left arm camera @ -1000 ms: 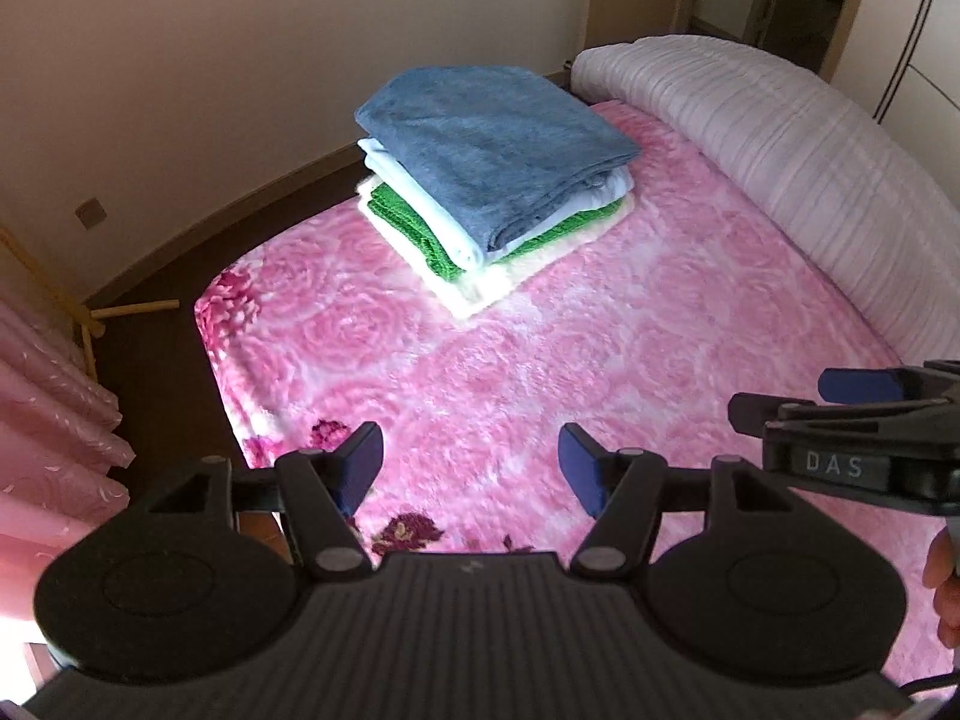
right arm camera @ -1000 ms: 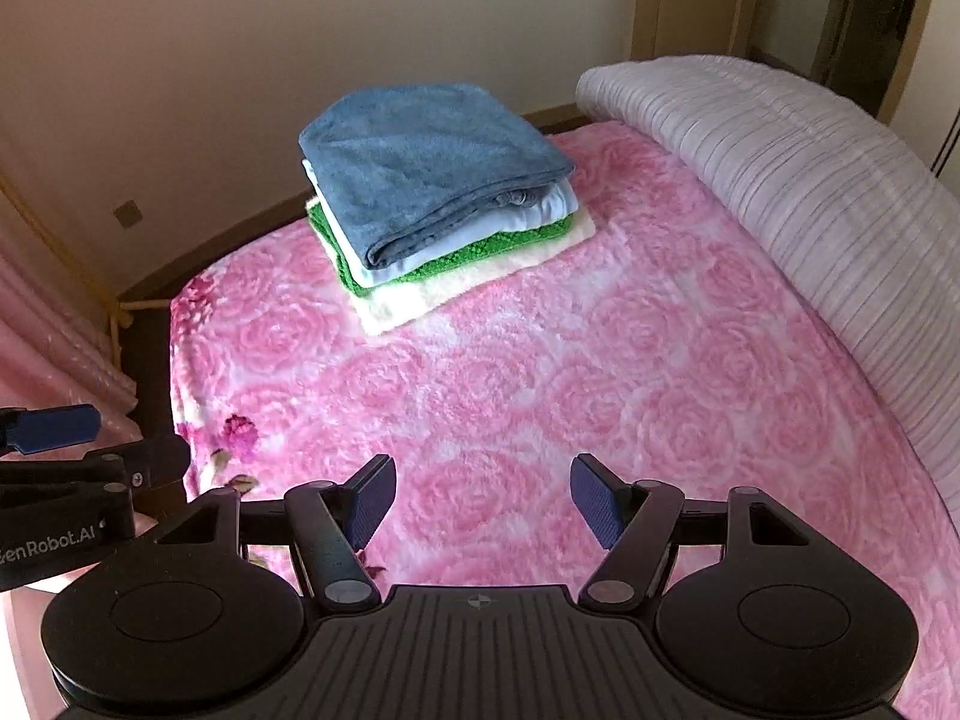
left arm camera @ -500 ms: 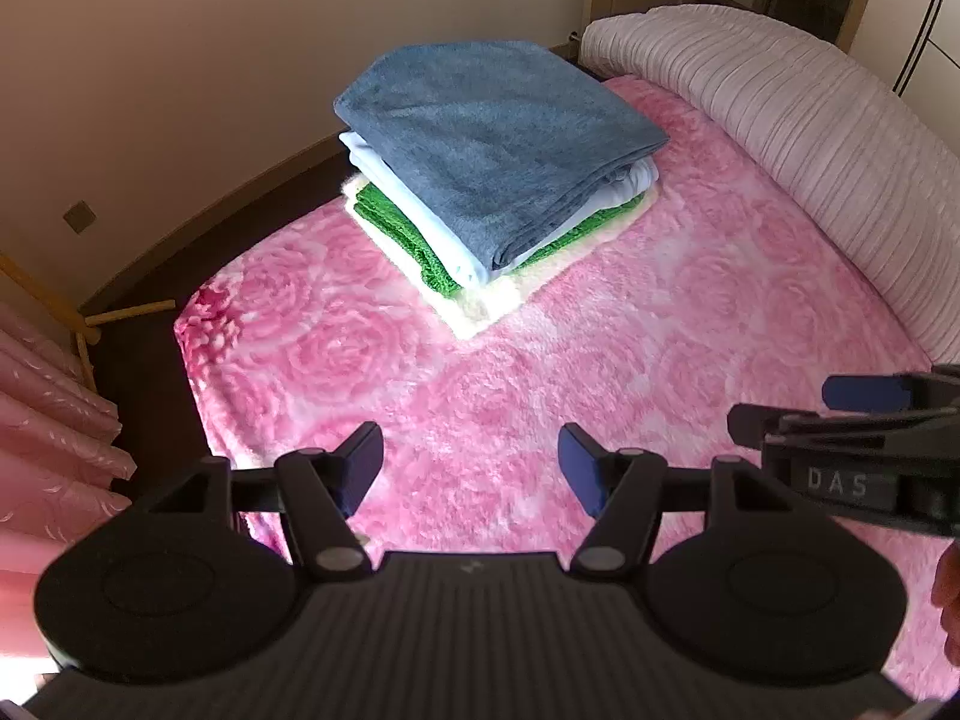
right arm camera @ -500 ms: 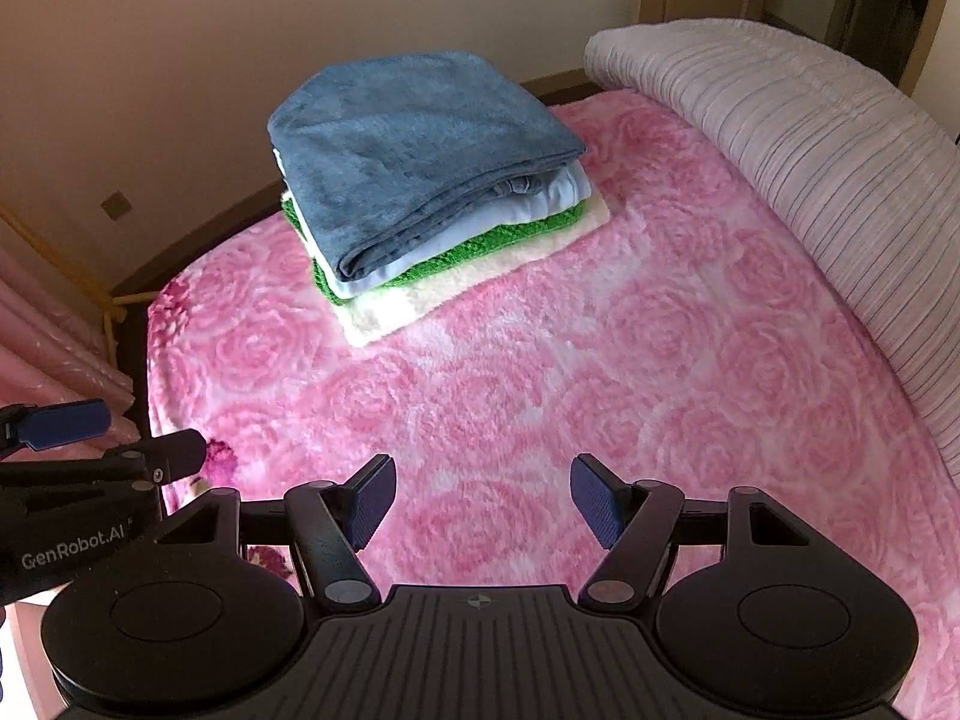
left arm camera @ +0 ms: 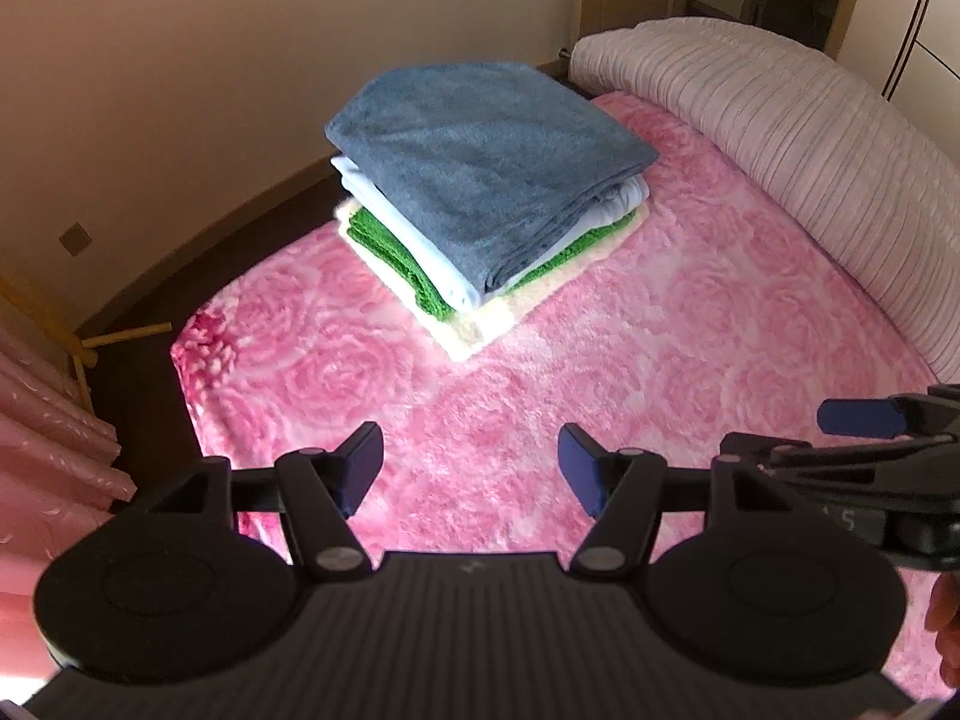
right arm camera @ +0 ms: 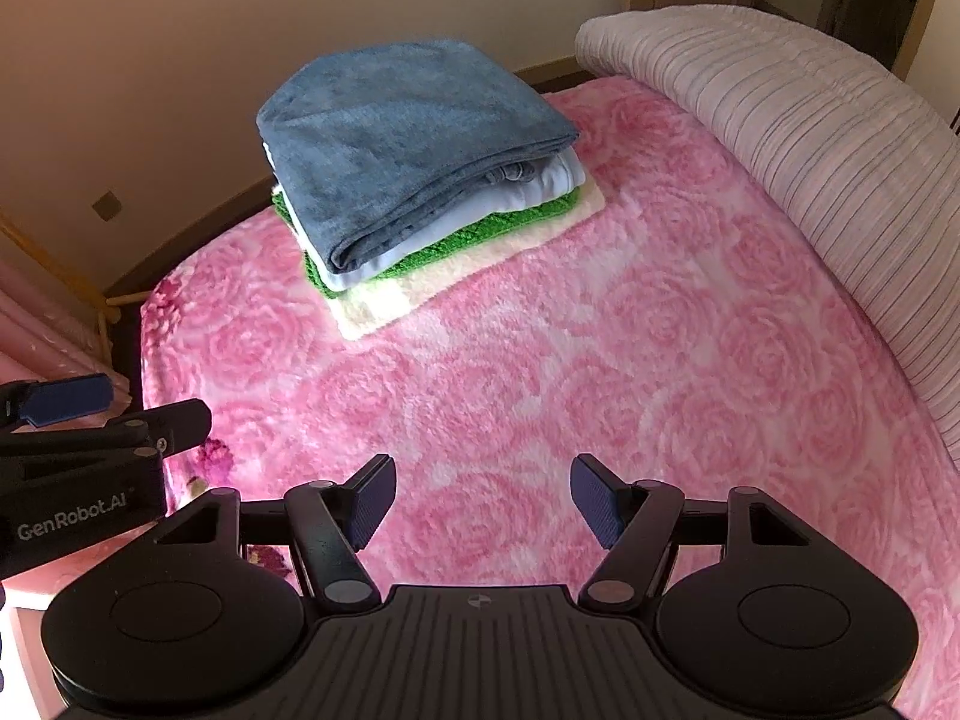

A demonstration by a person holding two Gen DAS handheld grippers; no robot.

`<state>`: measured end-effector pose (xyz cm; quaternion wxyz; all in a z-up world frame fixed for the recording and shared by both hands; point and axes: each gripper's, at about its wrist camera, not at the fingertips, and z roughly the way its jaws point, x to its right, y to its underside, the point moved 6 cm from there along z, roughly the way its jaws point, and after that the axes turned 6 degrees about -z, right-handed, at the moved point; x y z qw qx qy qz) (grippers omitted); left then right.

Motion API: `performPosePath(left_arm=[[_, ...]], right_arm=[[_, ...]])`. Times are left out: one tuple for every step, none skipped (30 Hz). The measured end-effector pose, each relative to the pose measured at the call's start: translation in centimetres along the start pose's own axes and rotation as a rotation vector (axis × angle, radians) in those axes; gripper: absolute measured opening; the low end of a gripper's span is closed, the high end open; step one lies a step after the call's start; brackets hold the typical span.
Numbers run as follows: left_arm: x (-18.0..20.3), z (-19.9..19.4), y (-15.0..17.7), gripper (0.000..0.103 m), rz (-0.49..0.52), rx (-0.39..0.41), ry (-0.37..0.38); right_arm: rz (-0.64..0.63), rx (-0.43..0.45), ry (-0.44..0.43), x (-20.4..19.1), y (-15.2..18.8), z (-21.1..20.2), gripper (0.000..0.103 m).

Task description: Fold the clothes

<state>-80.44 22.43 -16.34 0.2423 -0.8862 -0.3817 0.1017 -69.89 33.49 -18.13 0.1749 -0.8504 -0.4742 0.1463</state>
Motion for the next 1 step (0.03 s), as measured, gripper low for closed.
performPosePath(left_arm=[[-0.01, -0.29, 0.03, 0.061, 0.001, 0.006, -0.002]], right_arm=[[-0.001, 0.005, 0.0, -0.14, 0.09, -0.28, 0.068]])
